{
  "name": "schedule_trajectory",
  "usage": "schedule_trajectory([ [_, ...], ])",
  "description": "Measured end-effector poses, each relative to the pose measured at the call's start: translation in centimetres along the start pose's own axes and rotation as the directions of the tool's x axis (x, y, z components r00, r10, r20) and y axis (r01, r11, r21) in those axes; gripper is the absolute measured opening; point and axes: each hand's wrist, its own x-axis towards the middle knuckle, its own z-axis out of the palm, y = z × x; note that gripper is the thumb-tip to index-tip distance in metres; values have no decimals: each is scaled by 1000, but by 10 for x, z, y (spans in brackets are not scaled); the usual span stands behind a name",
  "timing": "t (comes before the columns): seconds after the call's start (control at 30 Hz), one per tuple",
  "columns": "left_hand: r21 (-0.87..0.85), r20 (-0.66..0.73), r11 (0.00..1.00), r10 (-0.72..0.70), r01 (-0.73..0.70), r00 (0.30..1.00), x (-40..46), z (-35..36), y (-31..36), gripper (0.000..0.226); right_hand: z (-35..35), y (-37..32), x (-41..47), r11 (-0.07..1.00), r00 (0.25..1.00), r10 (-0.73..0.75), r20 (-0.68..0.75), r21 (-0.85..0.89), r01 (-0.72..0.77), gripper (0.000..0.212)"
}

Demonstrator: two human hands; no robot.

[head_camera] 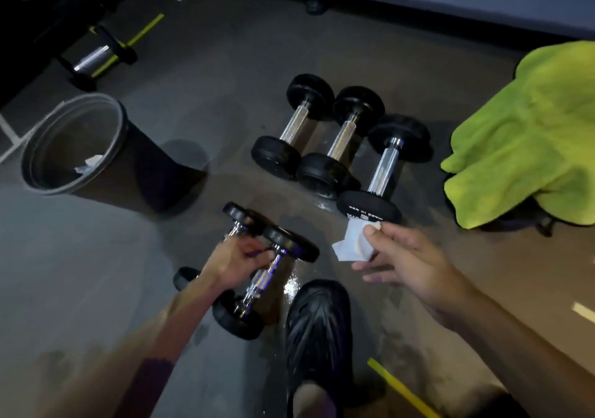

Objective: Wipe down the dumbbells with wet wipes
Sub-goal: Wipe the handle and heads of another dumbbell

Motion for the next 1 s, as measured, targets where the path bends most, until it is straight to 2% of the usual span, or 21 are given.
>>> schedule_trajectory([
  [0.07,-200,103,980,9,12,995,9,10,-2,7,3,7,-8,999,1000,-4,9,-46,4,39],
  [0.2,-338,157,941,43,13,987,17,16,0,5,2,8,-16,990,1000,-19,-1,-143,19,24],
  [0.4,-453,185,889,18,69,983,14,29,-5,16,-9,6,-19,986,999,-36,-40,-162,29,27],
  [0.57,-510,82,860,46,3,996,-6,29,11,6,-27,-5,-35,990,990,-81,-112,-126,67,23],
  [0.7,-607,-111,773,146,-184,983,-27,-6,61,14,-55,-18,-57,990,969,-141,-203,-44,135,21],
  [0.73,-627,-171,736,190,-256,967,-34,-17,81,13,-60,-19,-62,987,959,-155,-237,3,161,21],
  [0.87,-649,-328,551,419,-524,847,-56,-56,186,33,-84,-31,-80,955,889,-244,-387,62,289,19],
  [0.97,-614,-463,408,507,-676,727,-67,-76,278,16,-110,-51,-93,912,798,-327,-505,52,407,18],
  [1.0,-616,-484,351,537,-705,691,-67,-79,307,19,-119,-58,-97,895,766,-362,-532,32,445,20],
])
